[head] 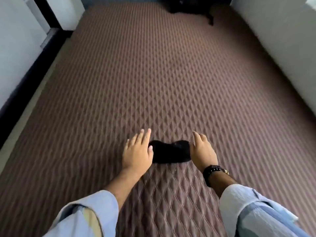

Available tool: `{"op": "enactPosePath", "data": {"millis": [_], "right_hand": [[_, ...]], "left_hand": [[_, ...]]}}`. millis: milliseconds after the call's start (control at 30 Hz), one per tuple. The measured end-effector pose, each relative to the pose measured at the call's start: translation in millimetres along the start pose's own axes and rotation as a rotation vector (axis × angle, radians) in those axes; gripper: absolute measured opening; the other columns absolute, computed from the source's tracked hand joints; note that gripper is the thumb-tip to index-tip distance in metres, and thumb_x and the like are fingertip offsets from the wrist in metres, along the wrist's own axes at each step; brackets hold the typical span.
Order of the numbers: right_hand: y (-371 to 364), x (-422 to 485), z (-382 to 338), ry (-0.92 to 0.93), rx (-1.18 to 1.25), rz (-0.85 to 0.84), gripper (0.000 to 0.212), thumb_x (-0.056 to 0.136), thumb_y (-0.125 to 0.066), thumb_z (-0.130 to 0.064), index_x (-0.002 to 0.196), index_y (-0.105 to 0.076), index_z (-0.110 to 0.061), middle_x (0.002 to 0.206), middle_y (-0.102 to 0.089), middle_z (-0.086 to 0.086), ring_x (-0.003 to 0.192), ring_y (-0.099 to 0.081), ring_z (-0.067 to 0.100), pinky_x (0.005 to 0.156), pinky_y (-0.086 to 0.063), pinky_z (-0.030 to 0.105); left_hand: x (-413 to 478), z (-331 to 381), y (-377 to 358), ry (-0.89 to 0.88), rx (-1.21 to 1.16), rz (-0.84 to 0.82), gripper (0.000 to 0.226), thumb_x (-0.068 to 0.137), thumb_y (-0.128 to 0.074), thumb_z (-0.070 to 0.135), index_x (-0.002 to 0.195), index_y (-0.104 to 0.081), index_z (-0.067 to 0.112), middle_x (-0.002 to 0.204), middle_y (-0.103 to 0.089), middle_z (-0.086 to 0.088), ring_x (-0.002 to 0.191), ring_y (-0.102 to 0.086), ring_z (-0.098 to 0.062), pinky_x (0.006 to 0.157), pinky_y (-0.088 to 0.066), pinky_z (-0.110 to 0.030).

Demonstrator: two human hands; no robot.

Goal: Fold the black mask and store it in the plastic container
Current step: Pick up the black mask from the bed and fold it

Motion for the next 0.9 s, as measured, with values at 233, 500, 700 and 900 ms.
{"op": "enactPosePath", "data": {"millis": [233,500,700,900], "right_hand": [[-59,37,53,-0.229,0.144,-0.257,0.047,0.089,-0.071,-0.033,0.125,-0.061,-0.005,0.117,-0.069,0.014,0.107,-0.065,0.035,0.092,-0.054,0.046],[-35,54,39,0.036,0.173,-0.142,0.017,0.088,-0.070,-0.010,0.105,-0.072,-0.008,0.098,-0.069,0.007,0.085,-0.065,0.026,0.080,-0.054,0.039],[-40,11,31,0.301,0.054,0.083,0.037,0.088,-0.063,0.004,0.122,-0.069,-0.012,0.129,-0.057,0.011,0.113,-0.060,0.029,0.096,-0.047,0.028],[-84,-21,52,0.188,-0.034,-0.093,0.068,0.095,-0.044,0.004,0.156,-0.030,-0.024,0.162,-0.029,0.004,0.143,-0.040,0.028,0.113,-0.039,0.036]], "left_hand": [[24,-44,-88,0.578,-0.519,-0.306,0.061,0.084,-0.073,0.051,0.135,-0.060,0.019,0.122,-0.074,-0.008,0.111,-0.072,-0.032,0.097,-0.057,-0.040],[38,-47,-71,0.394,-0.721,-0.180,0.023,0.086,-0.079,0.010,0.109,-0.074,0.013,0.103,-0.076,-0.006,0.099,-0.072,-0.026,0.093,-0.058,-0.036],[10,-47,-60,0.131,-0.563,0.077,0.053,0.077,-0.055,-0.023,0.107,-0.077,0.014,0.123,-0.059,-0.001,0.109,-0.059,-0.009,0.104,-0.046,-0.021],[-21,-55,-76,0.564,-0.619,0.025,0.033,0.102,-0.050,0.013,0.132,-0.065,0.011,0.124,-0.073,-0.013,0.116,-0.066,-0.035,0.097,-0.049,-0.038]]}}
Point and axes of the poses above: each hand's wrist, its own x-axis towards the middle knuckle, its own y-axis out of the back of the hand, z = x × y, the point moved 6 cm from there along x, towards the middle knuckle
